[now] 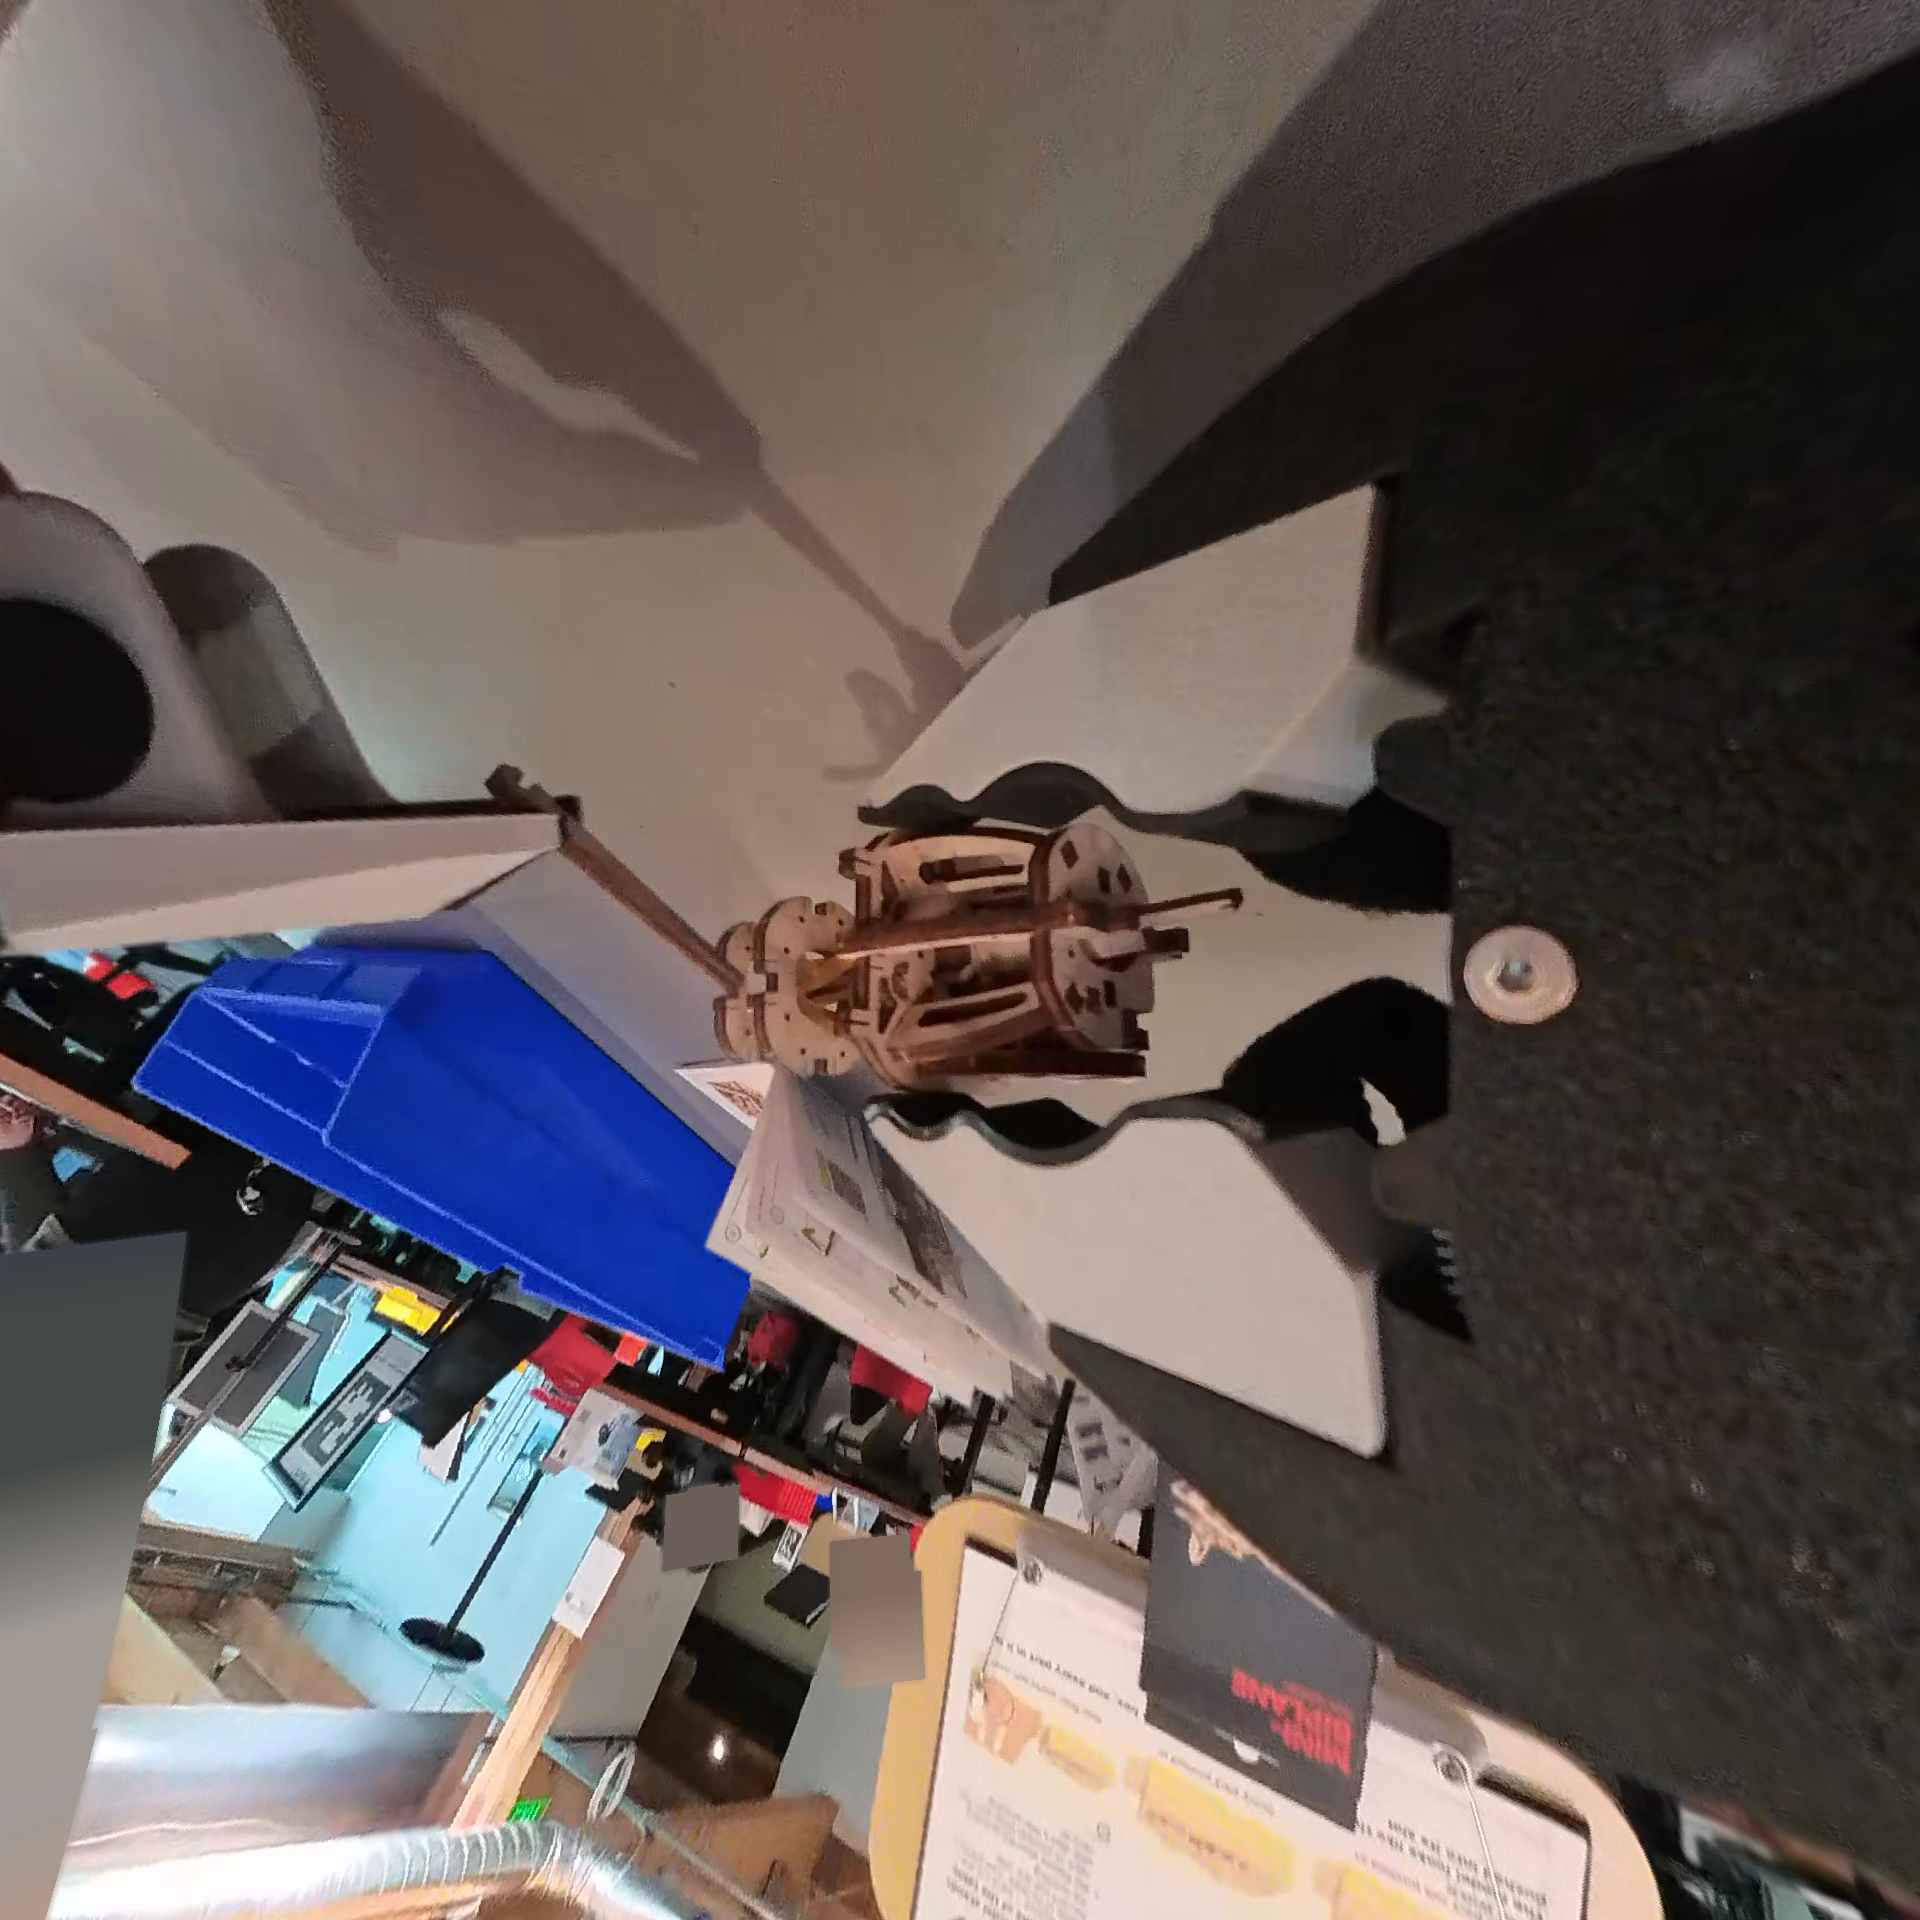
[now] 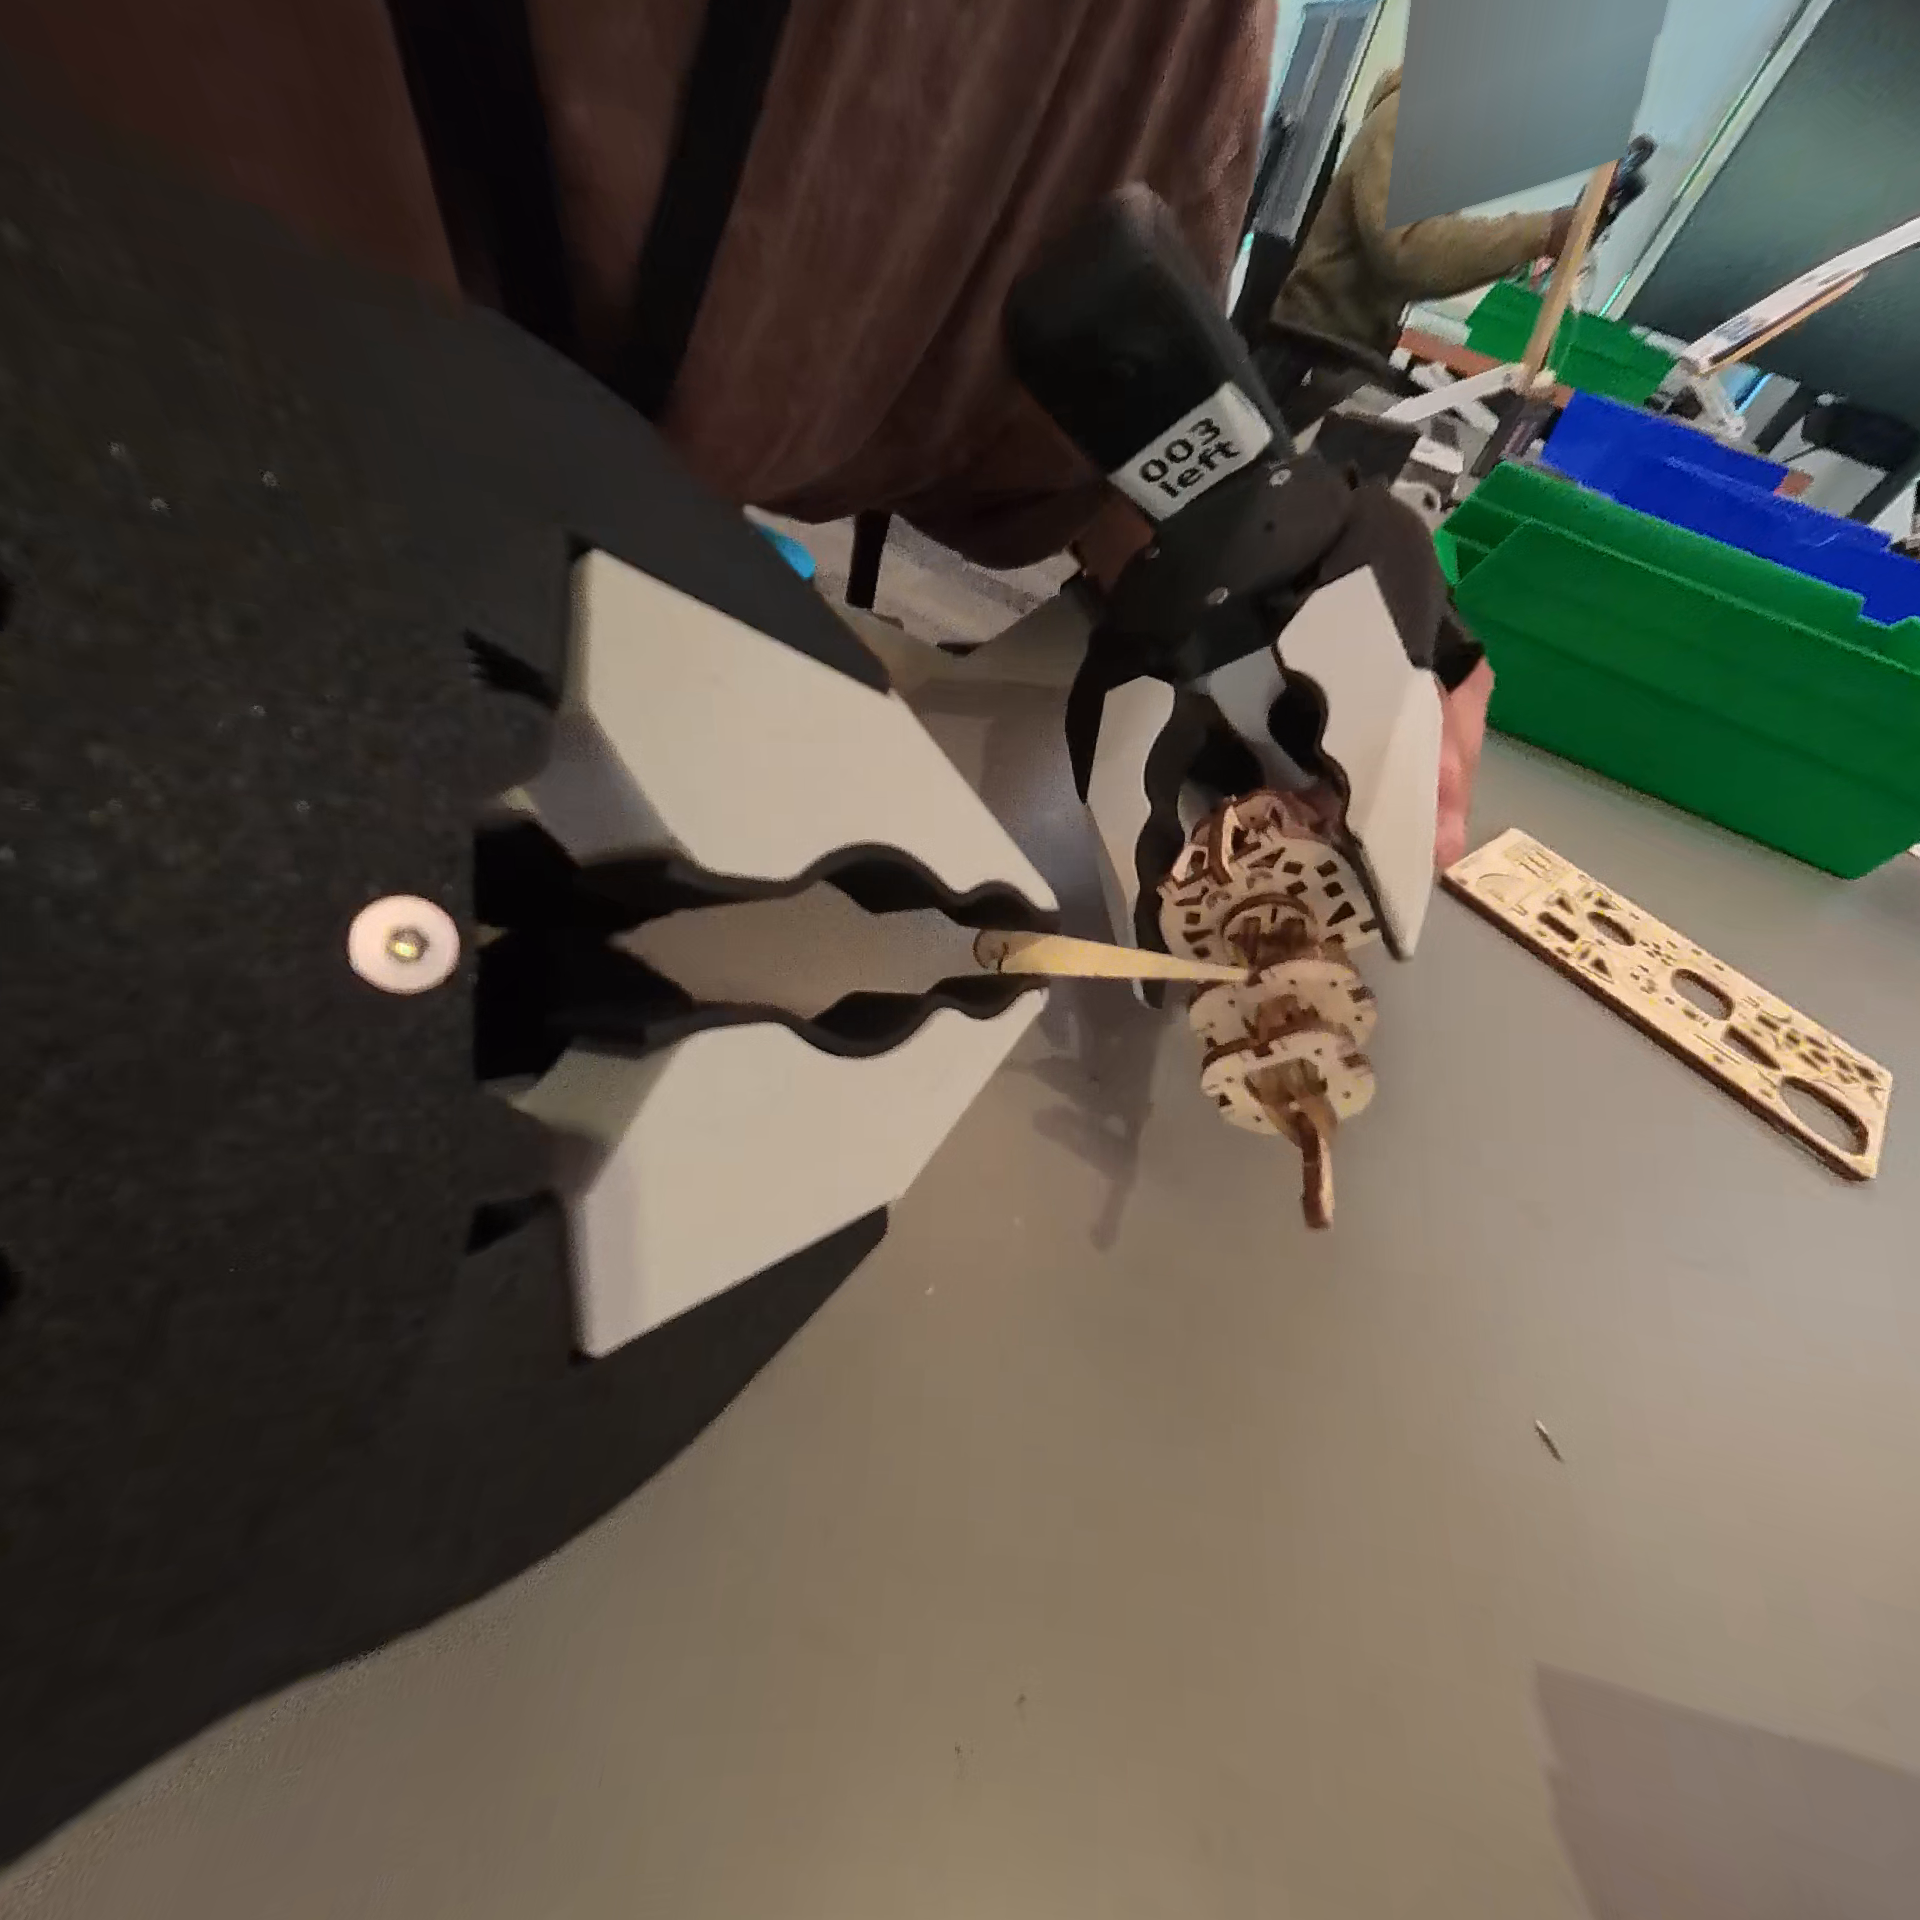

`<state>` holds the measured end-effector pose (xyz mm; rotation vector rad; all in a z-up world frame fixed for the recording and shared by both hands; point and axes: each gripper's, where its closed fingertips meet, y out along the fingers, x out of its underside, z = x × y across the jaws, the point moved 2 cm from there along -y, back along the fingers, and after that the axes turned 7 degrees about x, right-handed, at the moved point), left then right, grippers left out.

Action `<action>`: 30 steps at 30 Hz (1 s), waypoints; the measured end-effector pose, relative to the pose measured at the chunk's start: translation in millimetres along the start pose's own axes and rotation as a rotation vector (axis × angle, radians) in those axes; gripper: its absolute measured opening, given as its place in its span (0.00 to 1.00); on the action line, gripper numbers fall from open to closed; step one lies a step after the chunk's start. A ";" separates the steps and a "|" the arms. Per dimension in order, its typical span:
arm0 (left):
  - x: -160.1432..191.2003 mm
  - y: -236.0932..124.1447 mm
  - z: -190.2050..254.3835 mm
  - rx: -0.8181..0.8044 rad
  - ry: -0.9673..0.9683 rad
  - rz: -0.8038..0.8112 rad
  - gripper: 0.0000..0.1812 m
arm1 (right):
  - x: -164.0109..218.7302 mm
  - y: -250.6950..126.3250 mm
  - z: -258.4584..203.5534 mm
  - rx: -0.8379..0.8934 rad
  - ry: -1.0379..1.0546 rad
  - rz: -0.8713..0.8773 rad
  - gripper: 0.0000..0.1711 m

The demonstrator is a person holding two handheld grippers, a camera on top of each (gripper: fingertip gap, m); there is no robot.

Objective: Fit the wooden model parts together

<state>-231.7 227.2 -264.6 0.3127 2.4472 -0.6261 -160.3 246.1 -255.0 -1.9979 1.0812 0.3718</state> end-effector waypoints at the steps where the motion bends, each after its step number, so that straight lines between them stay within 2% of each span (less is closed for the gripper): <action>1: -0.4 -0.8 -1.9 -0.017 0.008 -0.001 0.27 | -0.3 -0.4 1.2 -0.001 0.018 0.006 0.04; 4: 0.7 -0.6 -1.5 -0.034 0.002 -0.018 0.27 | 6.6 2.1 5.7 0.002 0.058 -0.011 0.04; 9: -10.6 -5.6 5.4 0.002 -0.043 0.030 0.27 | 6.1 0.9 0.9 -0.107 0.110 0.016 0.04; 13: -15.2 -7.7 6.5 0.039 -0.104 0.067 0.27 | 6.8 0.2 -2.9 -0.087 0.018 0.010 0.04; 19: -14.7 -9.0 3.9 0.102 -0.247 0.109 0.27 | 6.4 1.5 -3.5 -0.093 0.020 0.039 0.04; 30: -13.8 -7.8 10.0 0.131 -0.241 0.107 0.27 | 10.4 -0.6 2.6 0.017 -0.099 -0.021 0.04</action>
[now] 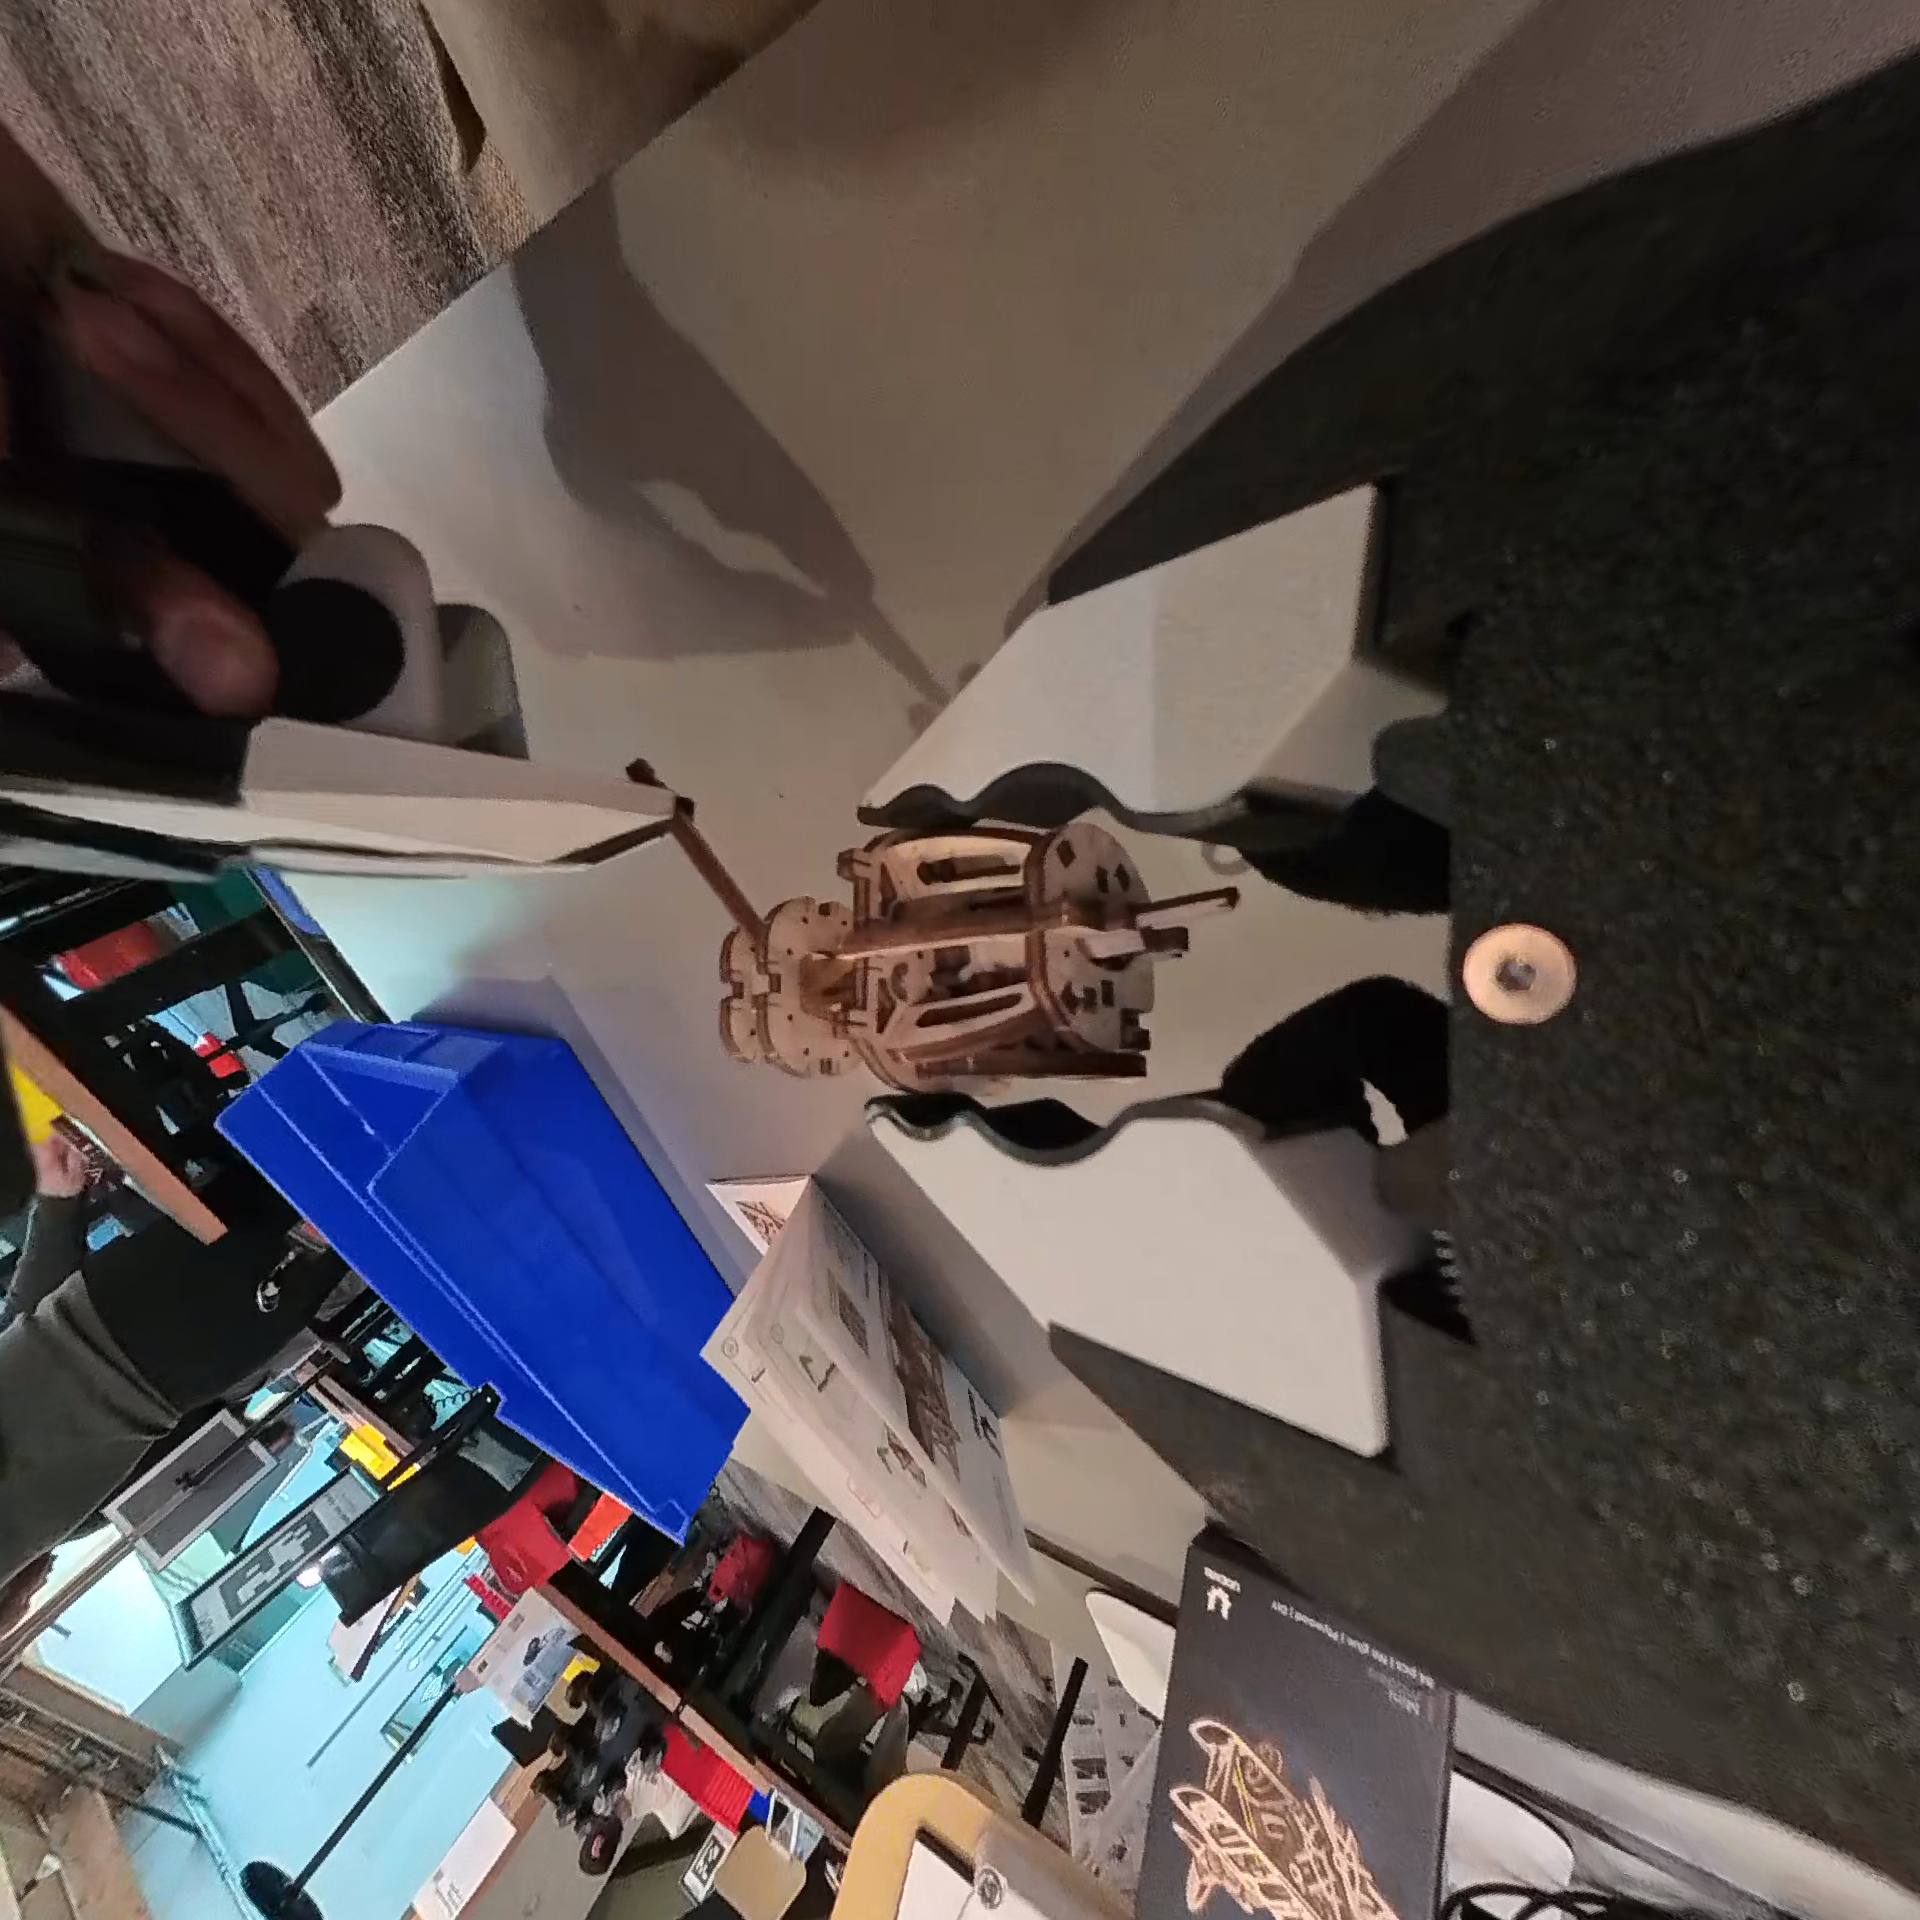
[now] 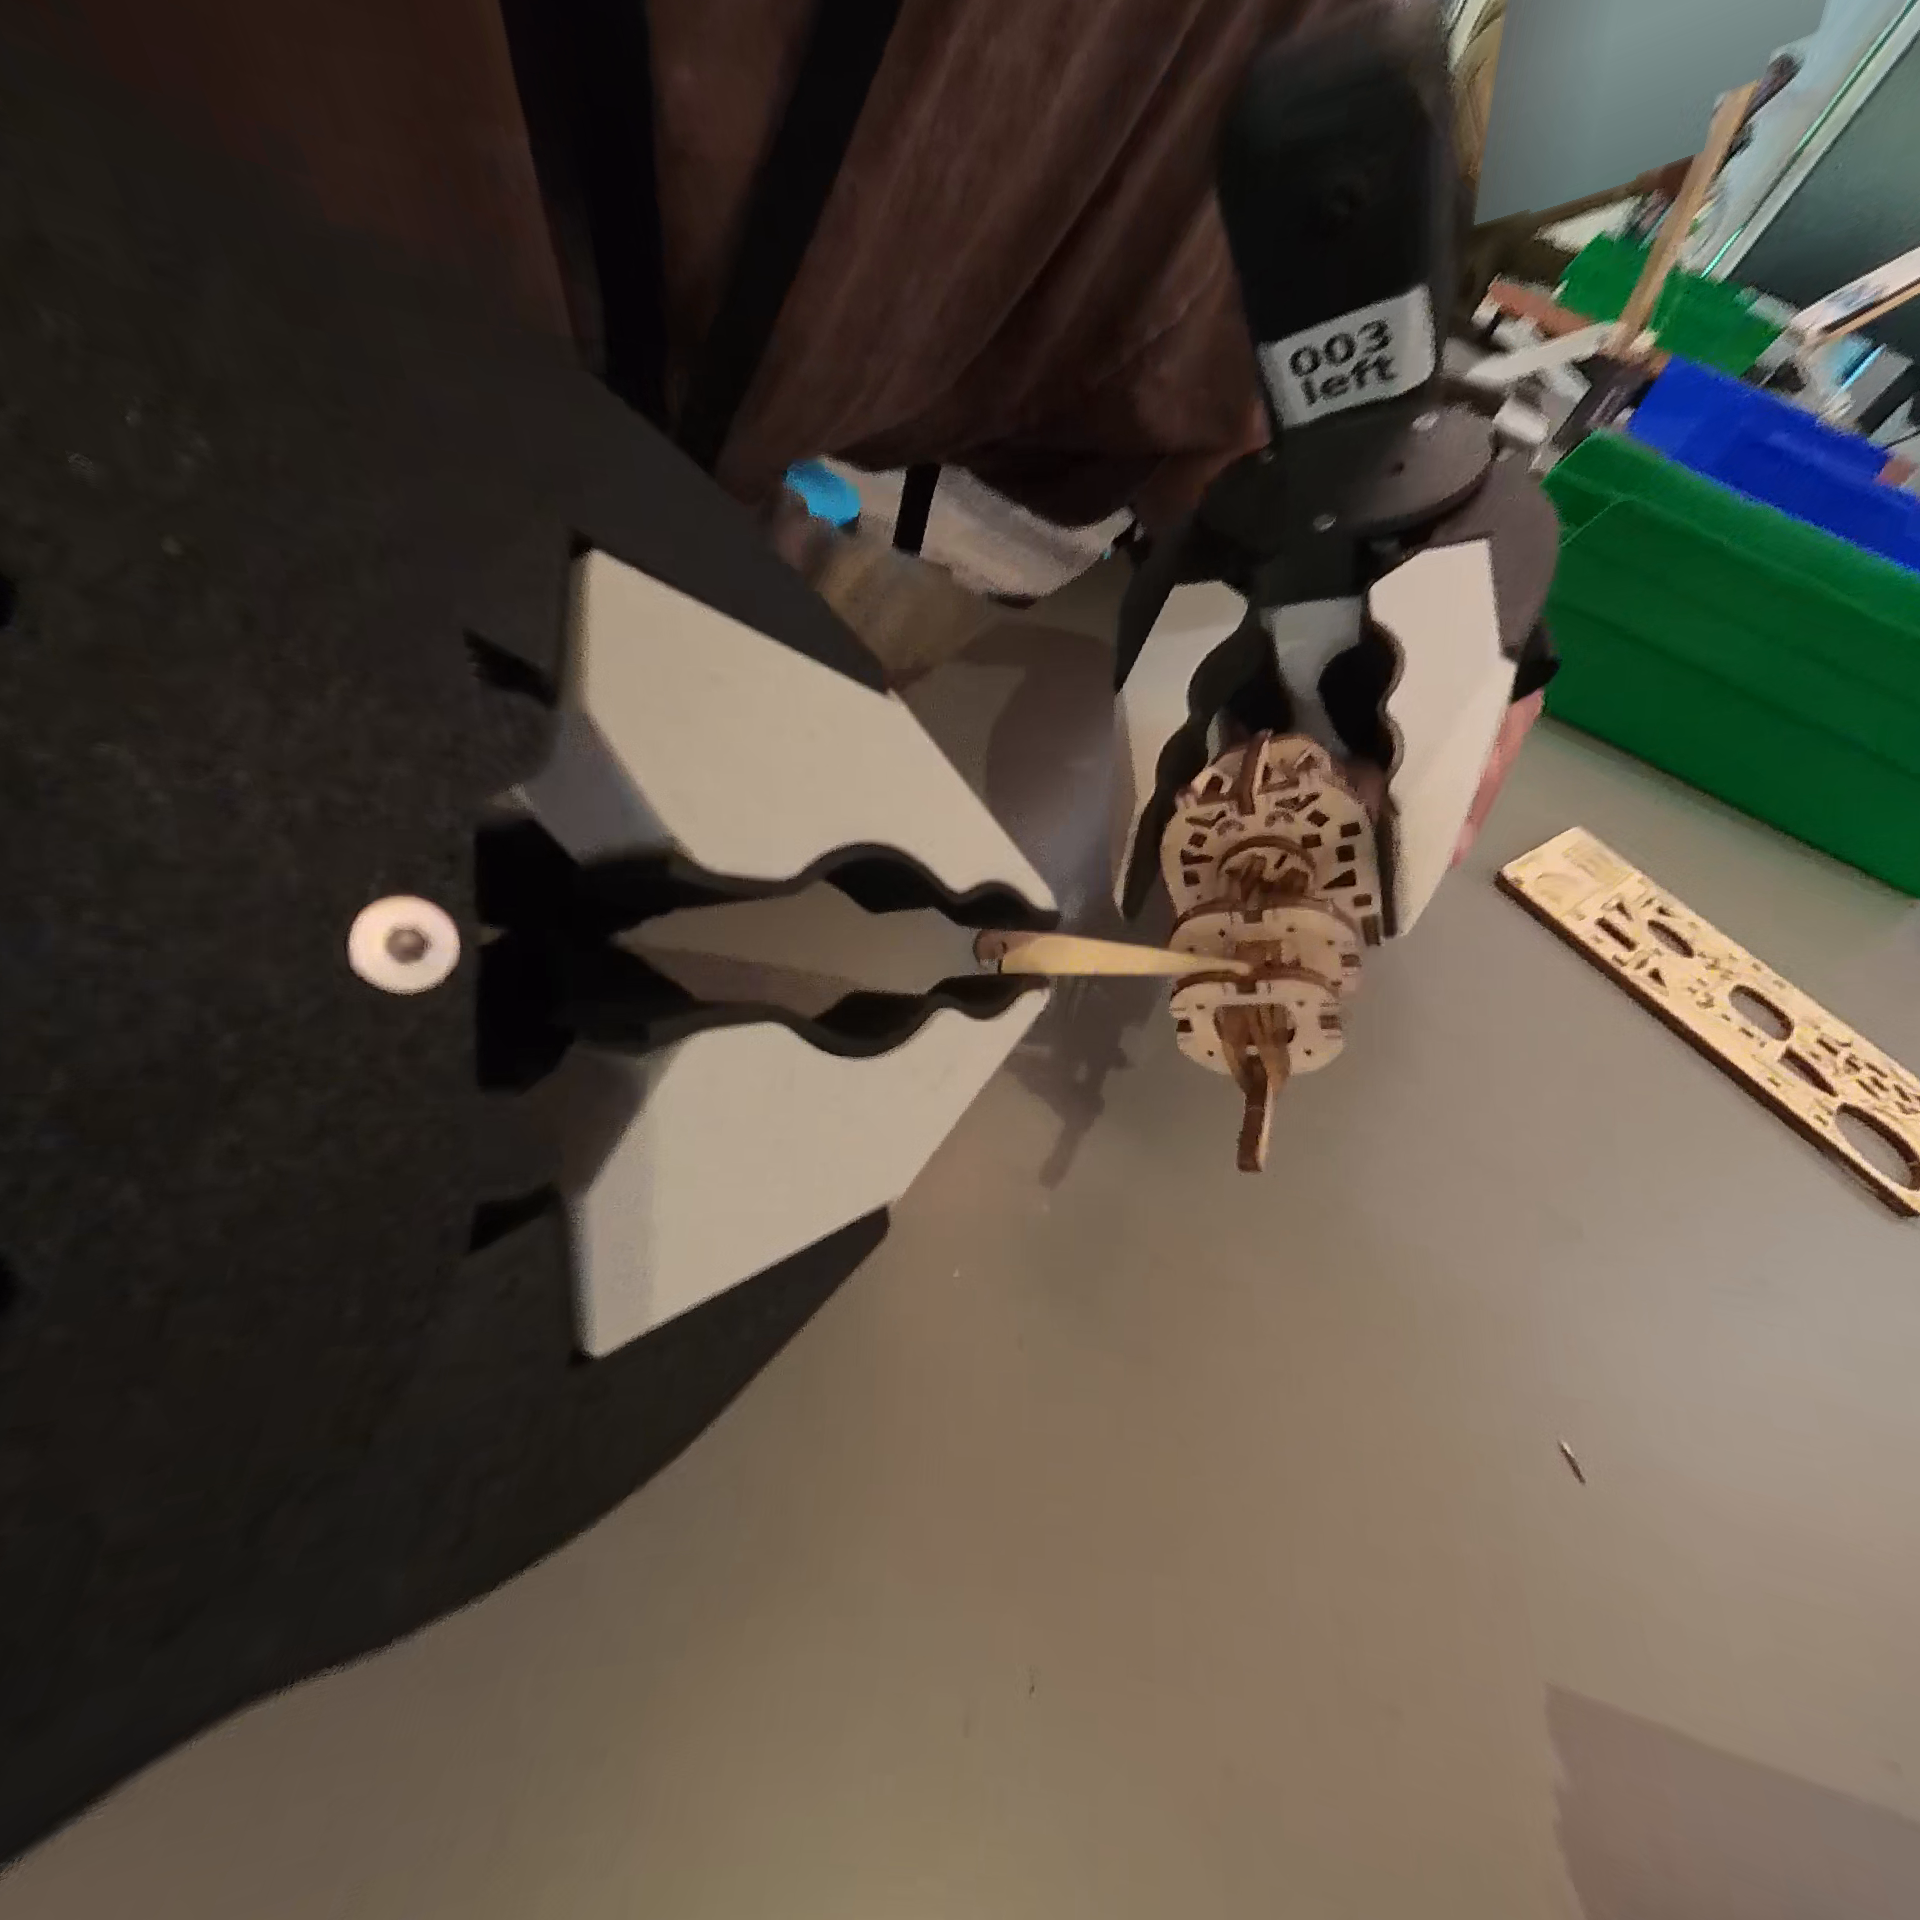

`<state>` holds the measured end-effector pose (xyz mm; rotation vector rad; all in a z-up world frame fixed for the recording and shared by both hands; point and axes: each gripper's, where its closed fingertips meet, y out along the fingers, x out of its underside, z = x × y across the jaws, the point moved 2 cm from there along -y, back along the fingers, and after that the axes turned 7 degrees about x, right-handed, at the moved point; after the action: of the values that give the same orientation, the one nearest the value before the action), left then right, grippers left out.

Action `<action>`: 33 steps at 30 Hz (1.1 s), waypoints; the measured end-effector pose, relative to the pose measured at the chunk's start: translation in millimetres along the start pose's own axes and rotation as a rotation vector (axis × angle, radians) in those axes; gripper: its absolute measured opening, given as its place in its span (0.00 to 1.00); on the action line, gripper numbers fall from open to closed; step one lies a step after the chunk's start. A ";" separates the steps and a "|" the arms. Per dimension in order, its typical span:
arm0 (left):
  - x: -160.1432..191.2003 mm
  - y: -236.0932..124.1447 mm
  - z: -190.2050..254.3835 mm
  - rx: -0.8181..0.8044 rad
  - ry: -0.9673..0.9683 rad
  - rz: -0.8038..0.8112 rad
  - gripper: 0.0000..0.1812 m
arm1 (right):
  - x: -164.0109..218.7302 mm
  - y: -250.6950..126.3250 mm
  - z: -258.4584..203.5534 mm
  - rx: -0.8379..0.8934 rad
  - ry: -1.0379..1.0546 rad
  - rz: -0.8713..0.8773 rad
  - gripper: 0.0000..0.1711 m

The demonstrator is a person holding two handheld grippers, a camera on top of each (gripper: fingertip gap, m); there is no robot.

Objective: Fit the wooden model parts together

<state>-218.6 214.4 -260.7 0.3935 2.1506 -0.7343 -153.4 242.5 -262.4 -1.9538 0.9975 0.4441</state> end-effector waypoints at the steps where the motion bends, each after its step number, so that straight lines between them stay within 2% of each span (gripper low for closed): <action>1: 0.2 0.0 0.6 0.002 0.001 -0.001 0.27 | 1.2 0.2 -0.1 0.012 -0.028 -0.012 0.04; 5: -1.2 0.2 2.5 0.010 0.002 0.003 0.27 | 5.1 0.9 2.7 0.070 -0.109 -0.051 0.04; 13: -1.5 0.4 5.0 0.027 -0.010 0.009 0.27 | 4.9 0.5 -1.2 0.057 -0.172 -0.037 0.04; 21: 0.9 0.5 3.4 0.039 -0.045 0.008 0.27 | 2.2 -8.2 1.7 0.061 -0.131 -0.006 0.04; 27: 8.6 2.4 -2.9 -0.060 0.046 -0.083 0.27 | 4.3 1.1 -15.3 -0.129 0.107 0.005 0.04; 30: 9.4 3.9 -1.9 -0.089 0.083 -0.116 0.27 | 1.9 17.1 -16.3 -0.195 0.304 0.083 0.04; 33: 8.7 4.6 -2.6 -0.106 0.087 -0.128 0.27 | -1.7 24.2 -20.7 -0.237 0.400 0.158 0.04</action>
<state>-223.2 219.9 -267.9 0.2373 2.3026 -0.6814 -174.9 218.9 -262.9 -2.2388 1.4141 0.2707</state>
